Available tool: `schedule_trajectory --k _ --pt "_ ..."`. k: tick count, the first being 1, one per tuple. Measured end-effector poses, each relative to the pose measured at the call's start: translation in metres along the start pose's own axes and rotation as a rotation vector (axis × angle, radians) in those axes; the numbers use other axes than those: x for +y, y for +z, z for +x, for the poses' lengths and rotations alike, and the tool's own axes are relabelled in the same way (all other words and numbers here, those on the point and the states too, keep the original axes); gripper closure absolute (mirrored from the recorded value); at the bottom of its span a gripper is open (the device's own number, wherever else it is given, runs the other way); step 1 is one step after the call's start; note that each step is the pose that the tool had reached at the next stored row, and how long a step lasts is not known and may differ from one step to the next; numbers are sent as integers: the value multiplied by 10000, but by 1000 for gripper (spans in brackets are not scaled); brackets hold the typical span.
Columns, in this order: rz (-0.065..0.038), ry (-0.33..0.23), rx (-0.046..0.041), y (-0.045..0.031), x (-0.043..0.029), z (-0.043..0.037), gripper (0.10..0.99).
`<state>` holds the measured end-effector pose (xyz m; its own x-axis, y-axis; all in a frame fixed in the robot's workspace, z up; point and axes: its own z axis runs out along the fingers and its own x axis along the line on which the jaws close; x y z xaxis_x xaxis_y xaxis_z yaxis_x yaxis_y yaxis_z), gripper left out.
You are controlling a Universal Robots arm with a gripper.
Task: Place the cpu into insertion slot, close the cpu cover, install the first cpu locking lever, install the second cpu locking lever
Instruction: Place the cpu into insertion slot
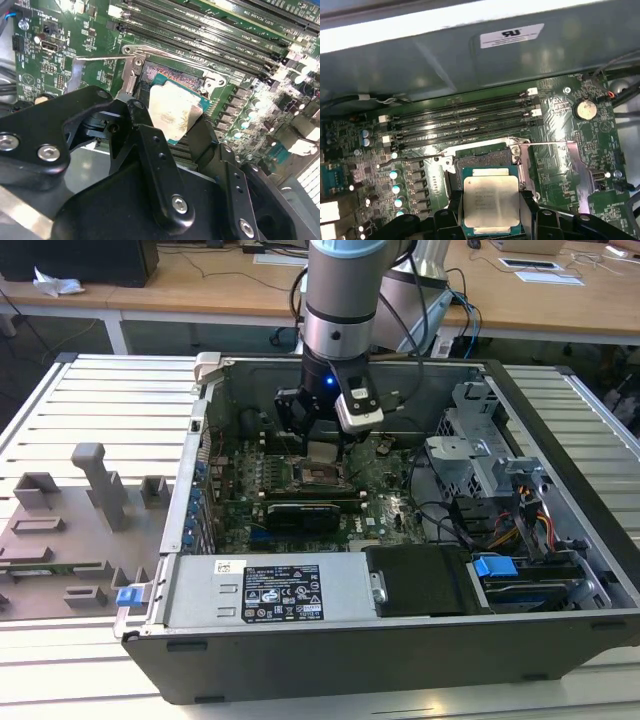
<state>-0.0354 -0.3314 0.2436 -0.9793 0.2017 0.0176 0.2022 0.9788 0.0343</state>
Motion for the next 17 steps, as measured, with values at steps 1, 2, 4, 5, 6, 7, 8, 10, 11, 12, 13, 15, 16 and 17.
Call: schedule_trajectory --k 1,2,4,5,6,7,8,10,11,12,13,15,16,17 --pt "4 192 -7 0 0 0 545" --pt "6 331 -13 1 0 0 545" --pt "10 526 -21 2 0 0 545" --pt "10 600 -24 2 0 0 545" --pt "14 772 -31 3 0 0 545" --pt "15 870 -35 3 0 0 545" --pt "16 943 -38 3 0 0 545" --pt "19 1138 -46 4 0 0 545" --pt "21 1208 -50 4 0 0 545" --pt "22 1301 -53 4 0 0 545" --pt "23 1368 -56 4 0 0 545" --pt "29 1684 -69 5 0 0 545" --pt "31 1831 -75 5 0 0 545" --pt "33 1900 -78 6 0 0 545"
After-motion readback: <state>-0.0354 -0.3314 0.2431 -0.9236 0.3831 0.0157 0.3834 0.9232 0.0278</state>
